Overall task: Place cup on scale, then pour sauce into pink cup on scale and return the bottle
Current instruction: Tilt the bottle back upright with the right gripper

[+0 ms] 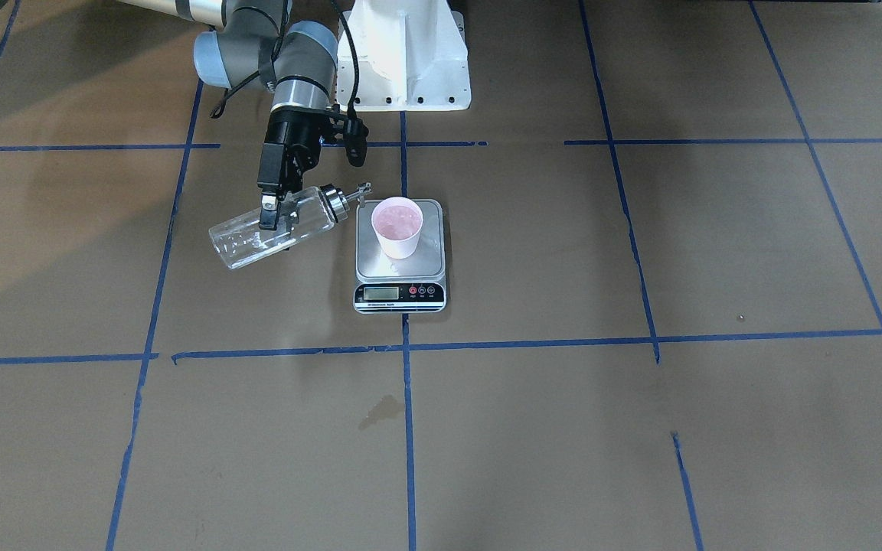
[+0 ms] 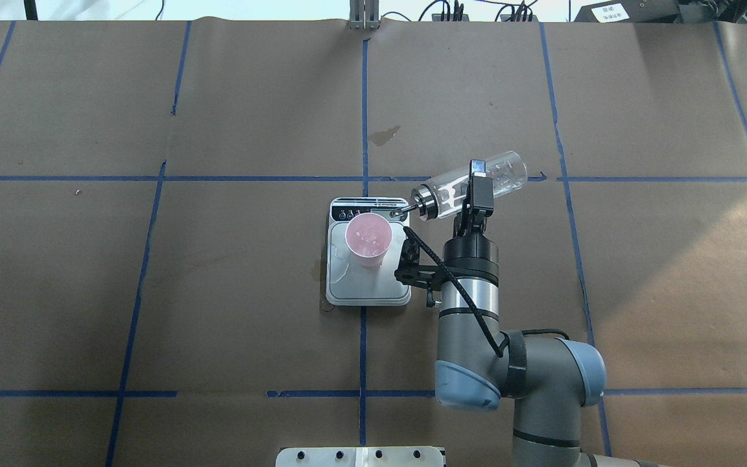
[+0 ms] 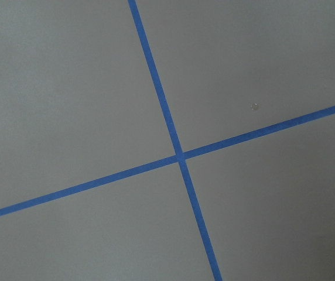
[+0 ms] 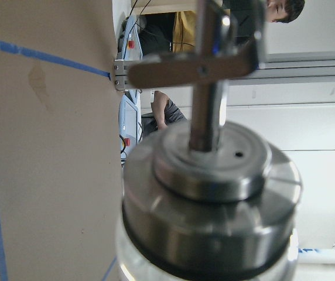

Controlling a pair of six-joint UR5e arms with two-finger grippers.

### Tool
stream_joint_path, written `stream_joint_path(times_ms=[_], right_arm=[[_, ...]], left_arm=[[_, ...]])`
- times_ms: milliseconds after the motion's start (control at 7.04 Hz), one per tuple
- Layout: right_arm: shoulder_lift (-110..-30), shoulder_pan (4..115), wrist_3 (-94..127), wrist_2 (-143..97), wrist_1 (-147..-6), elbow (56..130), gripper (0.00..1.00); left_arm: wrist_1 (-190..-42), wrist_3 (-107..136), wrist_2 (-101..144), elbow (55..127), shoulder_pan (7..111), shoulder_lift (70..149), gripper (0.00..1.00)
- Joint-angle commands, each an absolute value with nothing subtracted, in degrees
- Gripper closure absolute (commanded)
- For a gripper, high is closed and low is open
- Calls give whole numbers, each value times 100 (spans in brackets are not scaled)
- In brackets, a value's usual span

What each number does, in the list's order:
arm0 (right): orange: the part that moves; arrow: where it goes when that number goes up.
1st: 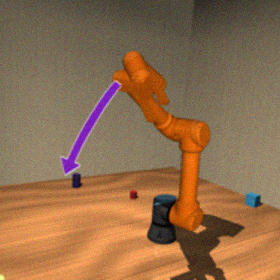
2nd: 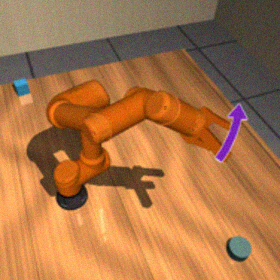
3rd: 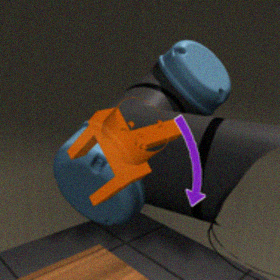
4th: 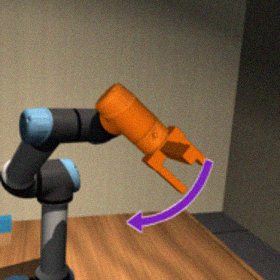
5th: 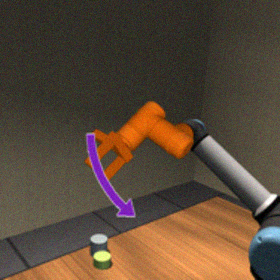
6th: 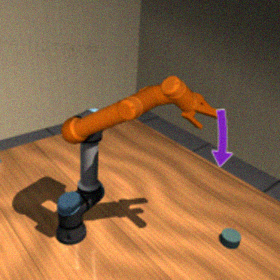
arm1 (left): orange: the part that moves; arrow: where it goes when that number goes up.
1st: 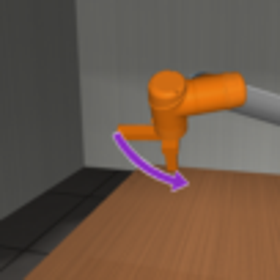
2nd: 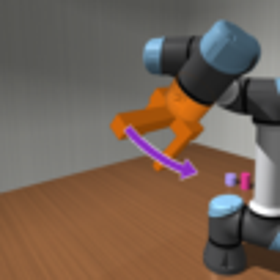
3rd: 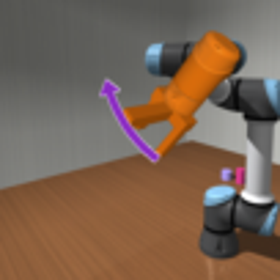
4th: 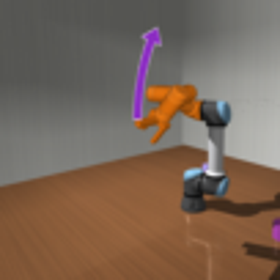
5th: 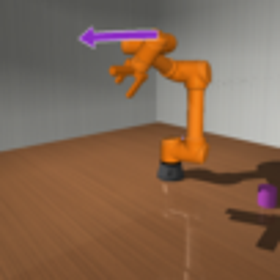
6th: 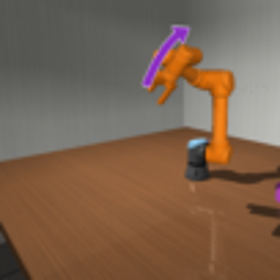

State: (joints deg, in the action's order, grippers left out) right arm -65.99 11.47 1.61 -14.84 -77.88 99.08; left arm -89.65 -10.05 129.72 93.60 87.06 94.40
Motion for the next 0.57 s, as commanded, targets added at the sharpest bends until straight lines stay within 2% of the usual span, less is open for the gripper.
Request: stream_joint_path(times_ms=[0, 284, 426], right_arm=[[-6451, 1134, 1320, -1931, -7778, 10010, 100], [-6460, 1169, 2849, -2800, -7761, 10632, 100], [-6477, 1178, 3805, -3108, -7761, 10704, 100]], left_arm=[[-8965, -993, 12973, 9369, 8710, 9439, 0], [-8965, -976, 12973, 9369, 8710, 9439, 0], [-8965, -976, 12973, 9378, 8710, 9439, 0]])
